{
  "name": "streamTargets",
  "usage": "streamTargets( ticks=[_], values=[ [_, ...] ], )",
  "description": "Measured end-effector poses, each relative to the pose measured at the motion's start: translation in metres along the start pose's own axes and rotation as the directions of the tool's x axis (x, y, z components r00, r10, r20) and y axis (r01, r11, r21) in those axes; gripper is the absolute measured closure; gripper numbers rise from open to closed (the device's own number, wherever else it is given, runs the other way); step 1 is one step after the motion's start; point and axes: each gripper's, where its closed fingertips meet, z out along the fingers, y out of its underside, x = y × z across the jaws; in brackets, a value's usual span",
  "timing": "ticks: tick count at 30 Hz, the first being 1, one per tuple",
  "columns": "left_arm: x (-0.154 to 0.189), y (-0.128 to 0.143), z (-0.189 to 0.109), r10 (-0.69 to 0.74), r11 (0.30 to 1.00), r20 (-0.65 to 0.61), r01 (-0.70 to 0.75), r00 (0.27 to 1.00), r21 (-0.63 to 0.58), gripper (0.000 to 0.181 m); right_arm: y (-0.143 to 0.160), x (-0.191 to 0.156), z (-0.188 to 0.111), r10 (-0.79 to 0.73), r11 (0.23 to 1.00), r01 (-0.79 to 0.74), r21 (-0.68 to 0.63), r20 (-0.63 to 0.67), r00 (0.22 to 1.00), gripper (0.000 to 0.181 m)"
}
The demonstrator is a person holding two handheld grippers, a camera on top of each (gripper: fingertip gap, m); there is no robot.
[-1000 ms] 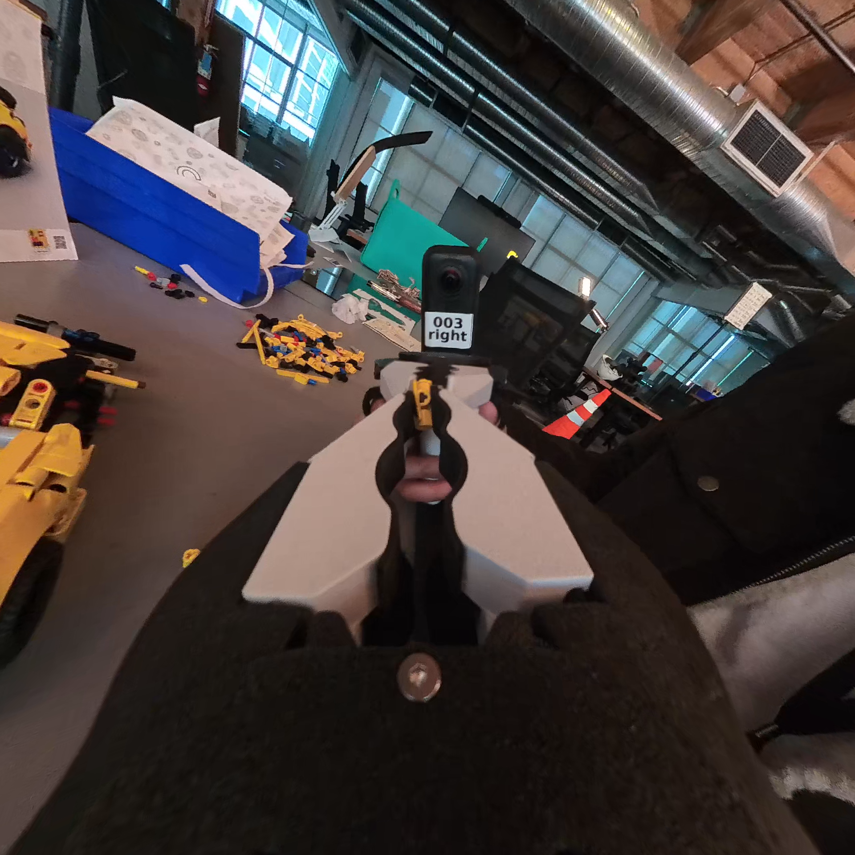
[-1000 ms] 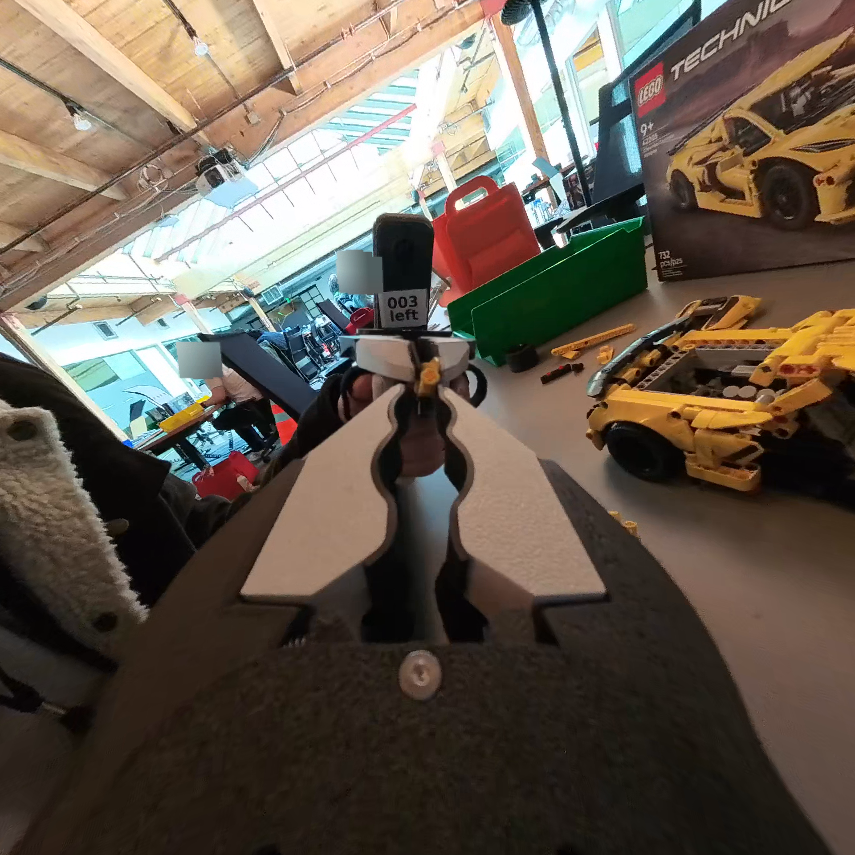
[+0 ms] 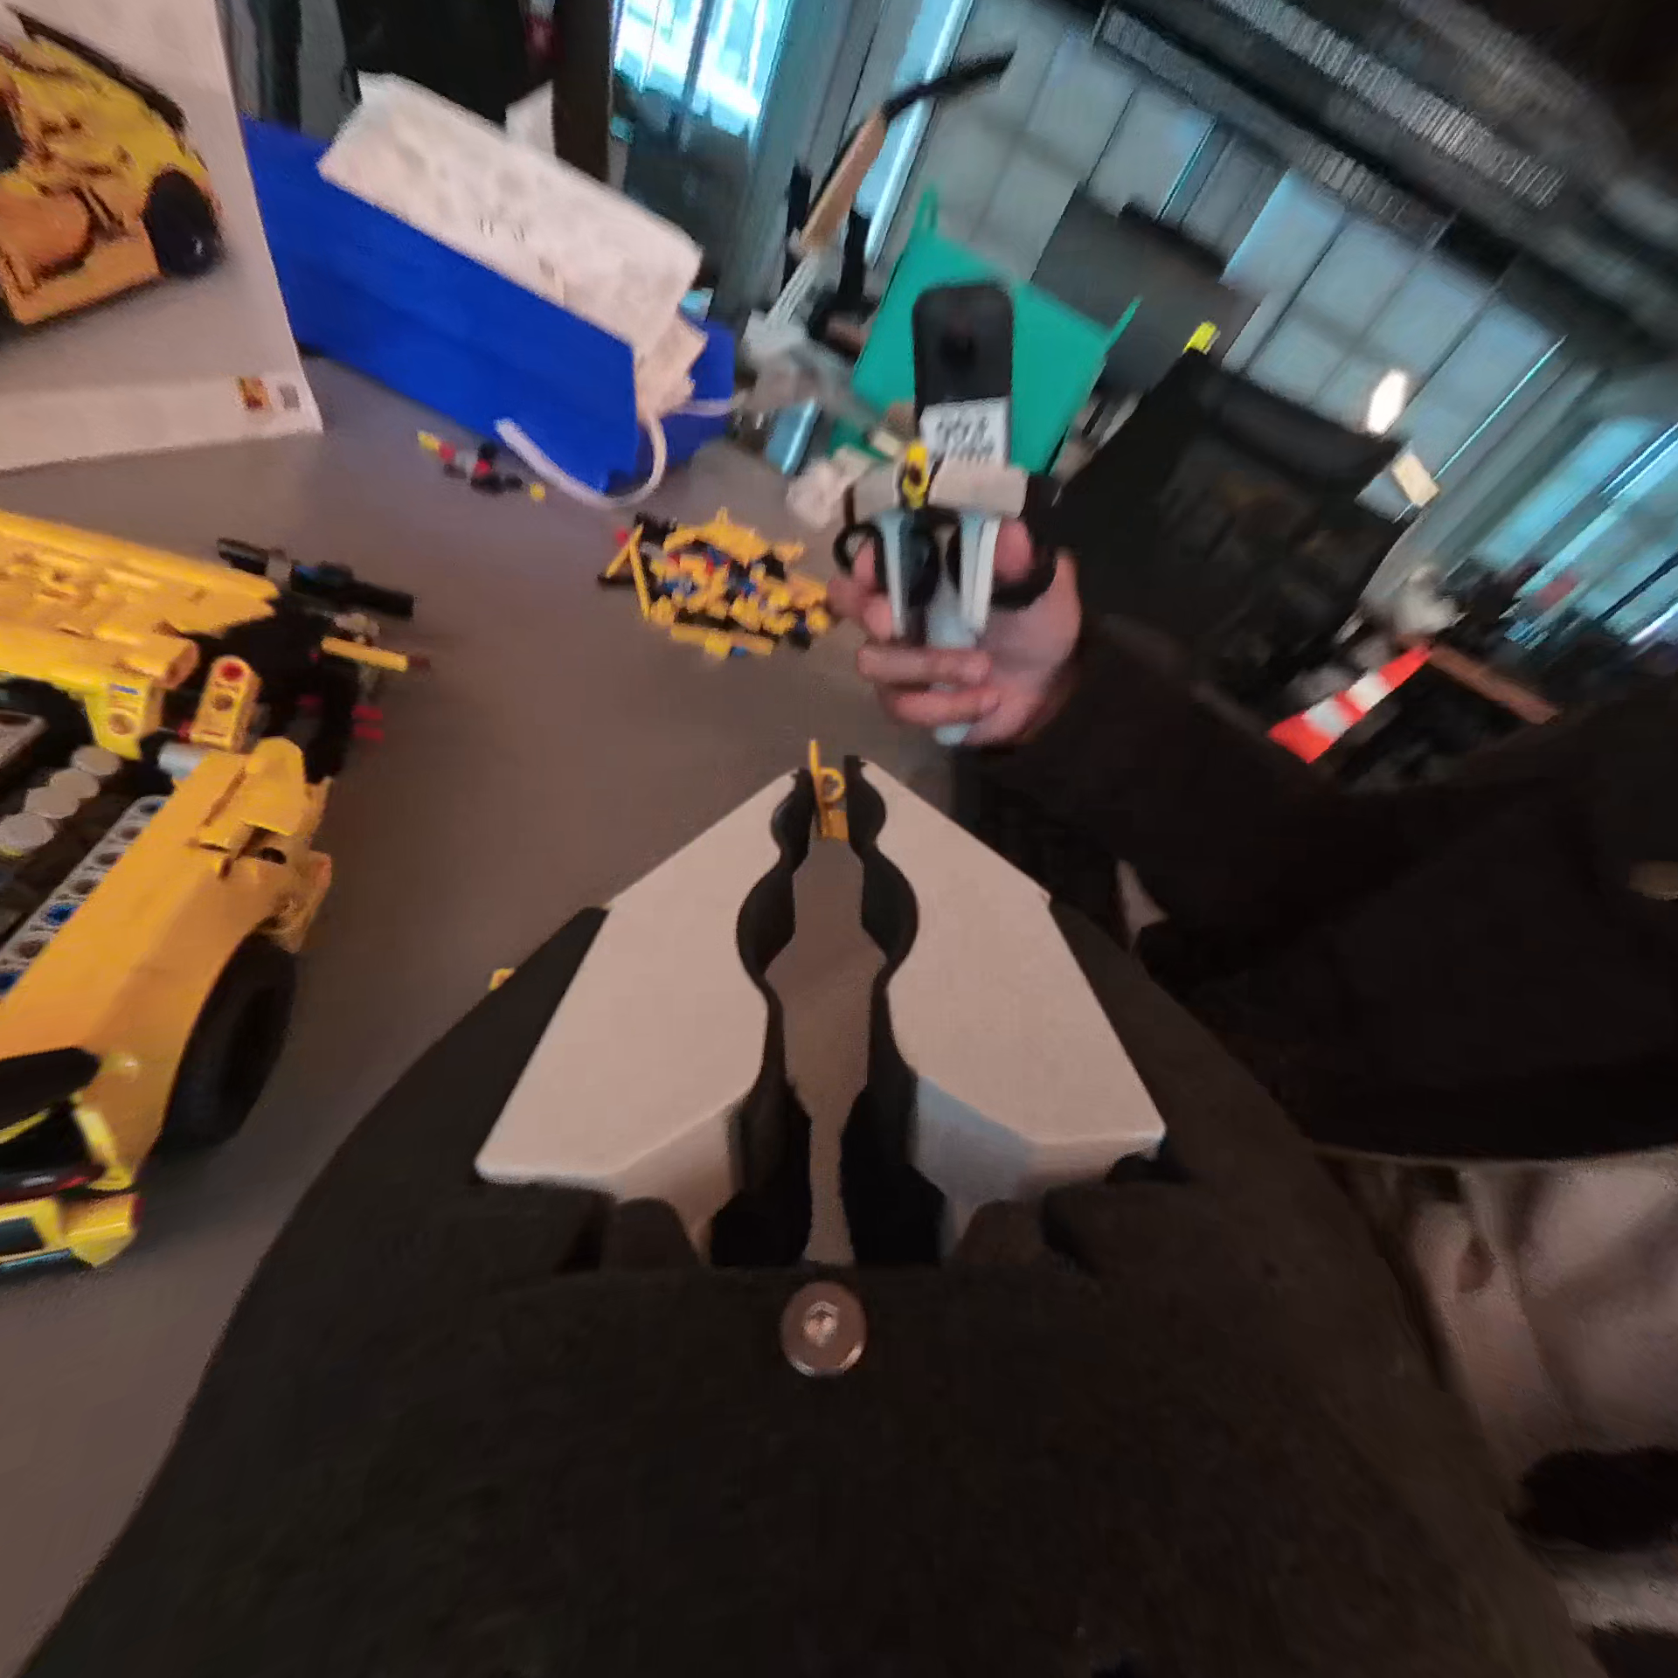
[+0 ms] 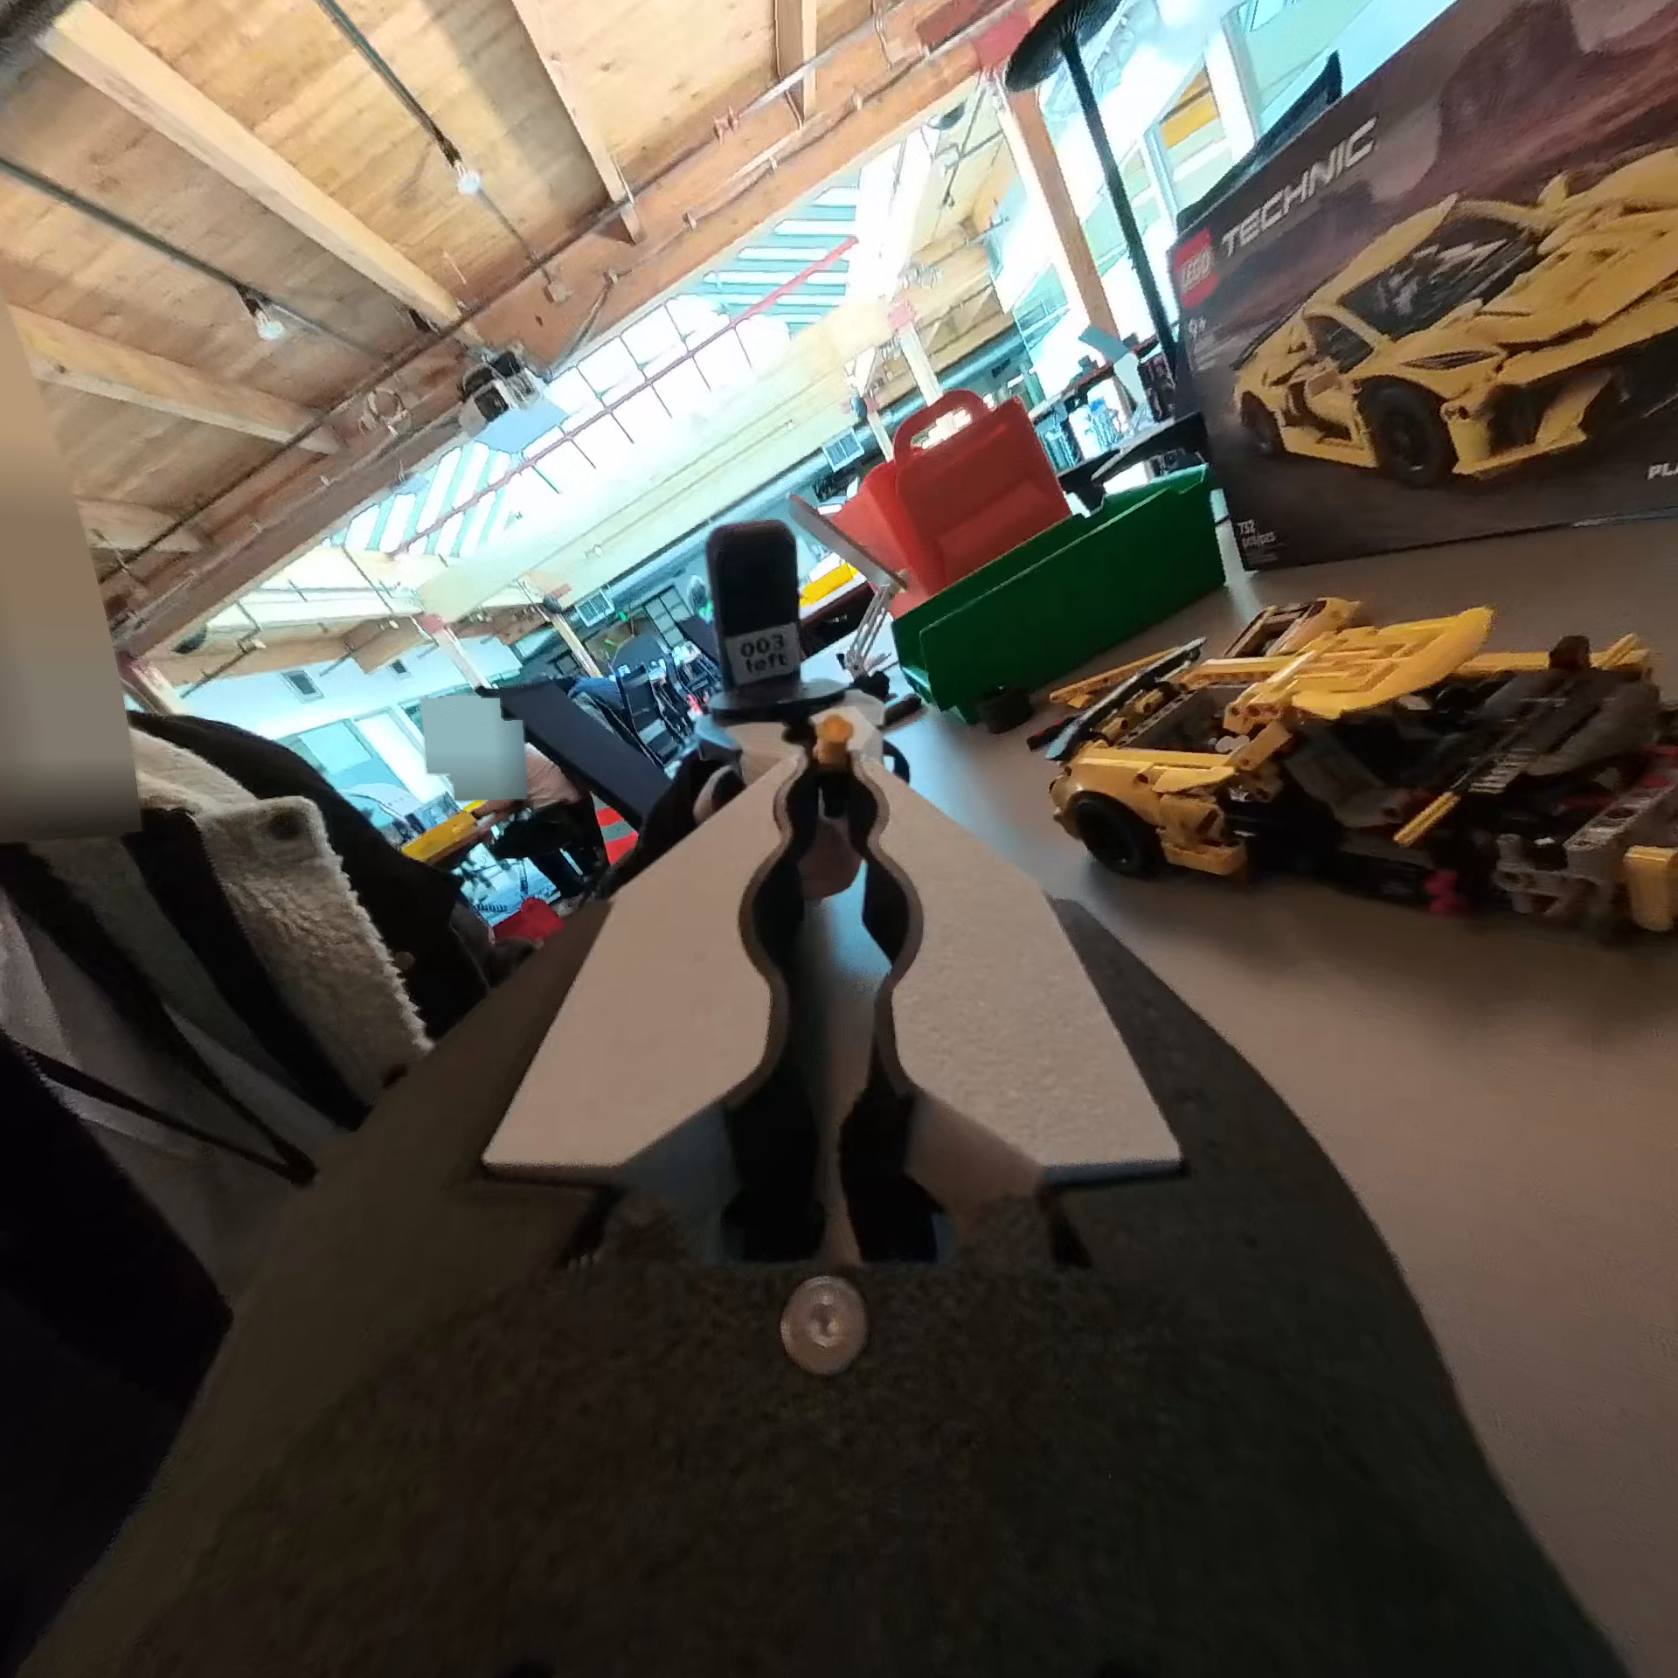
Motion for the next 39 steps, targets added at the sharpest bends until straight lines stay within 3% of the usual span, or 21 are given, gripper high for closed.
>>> streamTargets(
  ticks=[4, 9, 13, 17, 21, 24, 27, 32, 39],
  values=[
    [-0.005, 0.055, 0.032, 0.166, 0.941, 0.072, -0.136, 0.983, -0.309, 0.175, 0.022, 0.013, 0.016, -0.031, 0.996, 0.024, -0.089, -0.084, 0.996, 0.176],
    [-0.005, 0.051, 0.037, 0.006, 0.971, 0.060, 0.008, 0.998, -0.240, 0.174, 0.060, 0.049, 0.022, -0.227, 0.934, 0.124, -0.336, -0.287, 0.931, 0.176],
    [-0.025, 0.087, 0.039, 0.258, 0.871, 0.155, -0.160, 0.954, -0.465, 0.175, 0.073, 0.054, 0.023, -0.288, 0.898, 0.151, -0.413, -0.294, 0.911, 0.176],
    [-0.027, 0.101, 0.040, 0.257, 0.839, 0.140, -0.149, 0.956, -0.524, 0.174, 0.071, 0.055, 0.022, -0.275, 0.905, 0.143, -0.400, -0.298, 0.914, 0.176],
    [-0.024, 0.079, 0.035, 0.126, 0.914, 0.140, -0.060, 0.982, -0.402, 0.154, 0.069, 0.052, 0.021, -0.251, 0.916, 0.131, -0.379, -0.289, 0.924, 0.176],
    [-0.025, 0.023, 0.015, -0.040, 0.995, 0.117, 0.051, 0.992, -0.091, 0.155, 0.067, 0.050, 0.021, -0.251, 0.920, 0.138, -0.366, -0.283, 0.925, 0.176],
    [-0.028, -0.015, -0.007, -0.193, 0.972, 0.041, 0.186, 0.980, 0.147, 0.155, 0.062, 0.043, 0.025, -0.253, 0.927, 0.157, -0.341, -0.256, 0.933, 0.176],
    [-0.007, -0.008, 0.002, -0.246, 0.963, -0.107, 0.255, 0.963, 0.089, 0.156, 0.059, 0.014, 0.042, -0.400, 0.885, 0.342, -0.317, -0.142, 0.905, 0.176],
    [0.015, -0.001, 0.009, -0.204, 0.977, -0.194, 0.213, 0.960, 0.029, 0.171, 0.072, 0.000, 0.055, -0.376, 0.880, 0.335, -0.338, -0.062, 0.924, 0.175]
  ],
)
